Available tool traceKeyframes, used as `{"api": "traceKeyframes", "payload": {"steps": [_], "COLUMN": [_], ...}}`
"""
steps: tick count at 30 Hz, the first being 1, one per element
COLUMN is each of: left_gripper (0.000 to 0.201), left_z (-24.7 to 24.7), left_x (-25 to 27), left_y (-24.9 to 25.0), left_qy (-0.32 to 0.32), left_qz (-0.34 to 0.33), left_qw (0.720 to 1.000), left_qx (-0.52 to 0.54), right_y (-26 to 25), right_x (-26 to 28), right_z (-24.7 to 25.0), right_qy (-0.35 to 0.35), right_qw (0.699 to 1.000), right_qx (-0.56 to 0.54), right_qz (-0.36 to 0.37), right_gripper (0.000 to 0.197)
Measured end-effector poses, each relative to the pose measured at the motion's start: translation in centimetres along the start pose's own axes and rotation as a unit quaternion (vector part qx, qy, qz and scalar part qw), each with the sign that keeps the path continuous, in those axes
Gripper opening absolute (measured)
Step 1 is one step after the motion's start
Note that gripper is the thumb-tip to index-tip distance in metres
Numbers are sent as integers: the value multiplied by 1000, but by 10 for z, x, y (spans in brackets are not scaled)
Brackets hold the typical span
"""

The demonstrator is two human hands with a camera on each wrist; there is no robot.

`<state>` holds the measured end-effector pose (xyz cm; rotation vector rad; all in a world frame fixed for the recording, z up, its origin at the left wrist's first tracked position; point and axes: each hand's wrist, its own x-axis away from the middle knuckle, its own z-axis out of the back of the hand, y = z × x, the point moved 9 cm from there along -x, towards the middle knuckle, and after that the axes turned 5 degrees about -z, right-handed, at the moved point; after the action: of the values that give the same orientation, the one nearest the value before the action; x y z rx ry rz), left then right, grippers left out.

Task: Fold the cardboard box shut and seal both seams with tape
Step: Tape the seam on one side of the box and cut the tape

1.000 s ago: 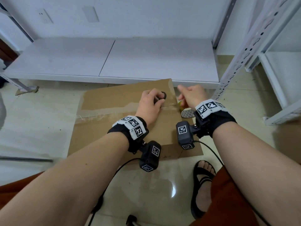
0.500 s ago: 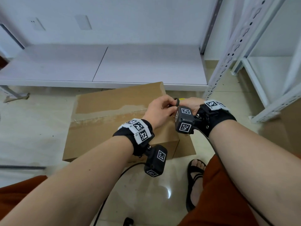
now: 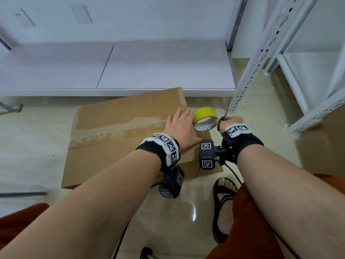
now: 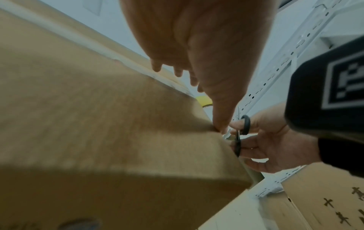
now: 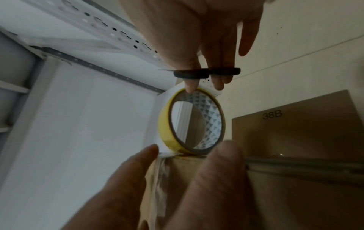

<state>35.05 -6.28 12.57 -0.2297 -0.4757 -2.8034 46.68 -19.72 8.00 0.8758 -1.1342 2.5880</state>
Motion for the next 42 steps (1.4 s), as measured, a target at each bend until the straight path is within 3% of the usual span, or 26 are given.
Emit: {"api": "traceKeyframes", "payload": {"steps": [4,7,10,16,20,27,32,38,42], "left_gripper": [89,87,82,71,69,76,80,73,71], "left_z": [-2,0,-2,-3,-6,-10,-13,-17,-18], "left_x": [-11,-14,-17,-18,-18,-18,-21,-20,-17], "left_y": [-6,-7,-4,-6,-7,-9,-10,-8,-6], "left_qy": [-32,-27,-28,-29,-37,-48,-59,-74,-71], "left_qz": [-11,-32,-50,-61,-64,-67,-67,-73,-73], "left_qw": [997,995,995,994,994,991,989,981,974], "left_qx": [-64,-88,-83,-81,-84,-107,-120,-163,-202], "right_y": [0,6,15,24,16,-6,-12,-3,3], "right_x": [-27,-36,-49,-46,-52,-47,-46,-45,-51], "right_z": [-15,-35,-41,-52,-49,-23,-14,2,-4], "right_qy": [18,-36,-24,-51,-26,57,99,151,144], "right_qw": [999,996,990,985,992,991,980,972,977], "right_qx": [-37,-77,-135,-159,-120,-34,-31,20,26], "right_qz": [21,-6,-15,-30,4,118,168,177,156], "right_gripper": [38,65,81,45,25,18,20,28,16]}}
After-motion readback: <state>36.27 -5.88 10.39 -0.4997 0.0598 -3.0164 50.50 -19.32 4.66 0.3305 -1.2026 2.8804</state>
